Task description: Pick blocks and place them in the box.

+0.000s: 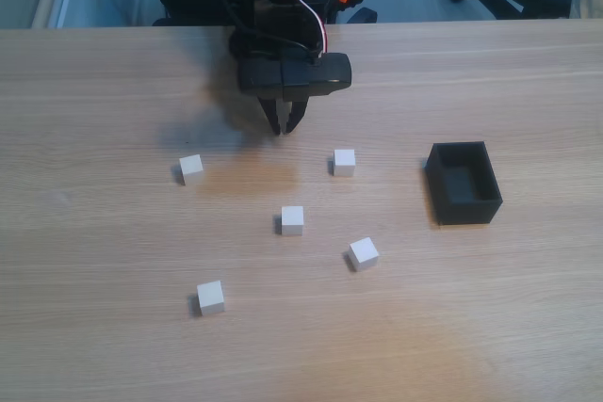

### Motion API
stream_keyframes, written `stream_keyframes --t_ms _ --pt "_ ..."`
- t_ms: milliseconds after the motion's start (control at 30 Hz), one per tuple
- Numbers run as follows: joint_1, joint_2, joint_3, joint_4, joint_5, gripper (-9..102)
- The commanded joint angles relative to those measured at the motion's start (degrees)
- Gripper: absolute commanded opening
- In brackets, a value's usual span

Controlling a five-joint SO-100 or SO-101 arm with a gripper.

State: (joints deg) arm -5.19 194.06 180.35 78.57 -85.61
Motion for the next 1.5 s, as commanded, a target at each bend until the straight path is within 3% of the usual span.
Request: stream_keyframes --t_ms 0,1167,1467 --pt "12.4 1.4 3.7 3.2 -0.7 0" --pt "8.2 1.0 3.3 3.0 0.4 0" --pt "5.4 -9.8 -8.2 0.5 3.1 7"
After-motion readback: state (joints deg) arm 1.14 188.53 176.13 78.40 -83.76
